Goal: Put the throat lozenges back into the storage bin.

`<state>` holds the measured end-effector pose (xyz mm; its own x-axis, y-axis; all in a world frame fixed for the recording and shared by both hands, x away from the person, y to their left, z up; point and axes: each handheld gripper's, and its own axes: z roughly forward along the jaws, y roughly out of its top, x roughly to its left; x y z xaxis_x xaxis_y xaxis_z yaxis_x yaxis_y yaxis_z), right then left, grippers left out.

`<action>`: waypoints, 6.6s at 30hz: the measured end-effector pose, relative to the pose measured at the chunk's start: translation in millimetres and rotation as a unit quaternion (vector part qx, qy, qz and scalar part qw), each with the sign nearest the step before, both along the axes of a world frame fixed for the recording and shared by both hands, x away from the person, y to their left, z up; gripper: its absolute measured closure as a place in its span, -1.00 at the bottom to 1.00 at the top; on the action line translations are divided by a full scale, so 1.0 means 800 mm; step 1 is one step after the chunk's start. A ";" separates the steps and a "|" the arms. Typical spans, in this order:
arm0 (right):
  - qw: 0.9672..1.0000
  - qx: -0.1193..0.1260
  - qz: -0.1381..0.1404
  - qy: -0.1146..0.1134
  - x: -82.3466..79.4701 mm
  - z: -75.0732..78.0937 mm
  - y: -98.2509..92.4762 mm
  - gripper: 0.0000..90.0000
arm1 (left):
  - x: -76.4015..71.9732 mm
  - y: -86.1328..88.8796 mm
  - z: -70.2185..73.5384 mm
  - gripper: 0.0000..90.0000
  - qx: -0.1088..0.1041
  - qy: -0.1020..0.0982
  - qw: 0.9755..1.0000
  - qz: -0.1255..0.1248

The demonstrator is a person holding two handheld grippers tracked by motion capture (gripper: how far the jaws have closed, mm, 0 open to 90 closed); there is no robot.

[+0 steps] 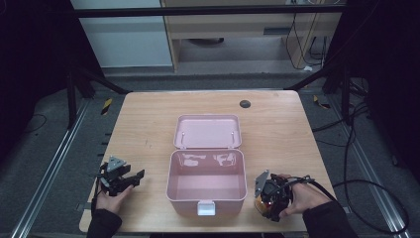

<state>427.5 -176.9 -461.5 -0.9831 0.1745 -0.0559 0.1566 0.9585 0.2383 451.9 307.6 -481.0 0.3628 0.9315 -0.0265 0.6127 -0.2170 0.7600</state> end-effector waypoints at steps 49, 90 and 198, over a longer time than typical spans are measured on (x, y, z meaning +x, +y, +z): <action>0.999 0.035 -0.028 -0.018 0.005 0.063 -0.013 -0.54 | 0.000 0.000 0.000 -0.16 0.003 0.003 1.000 -0.002; 0.995 0.067 -0.006 -0.070 0.026 0.191 0.049 -0.54 | 0.001 -0.001 -0.002 -0.16 0.001 0.005 1.000 -0.003; 0.999 0.021 0.024 -0.005 0.058 0.075 0.134 -0.63 | 0.001 0.004 -0.001 -0.15 0.001 0.004 1.000 0.001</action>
<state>474.2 -70.1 -401.4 -0.9897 0.1303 -0.0598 0.1088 0.9541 0.2789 452.6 310.6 -481.9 0.3602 0.9325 -0.0271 0.6195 -0.2174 0.7543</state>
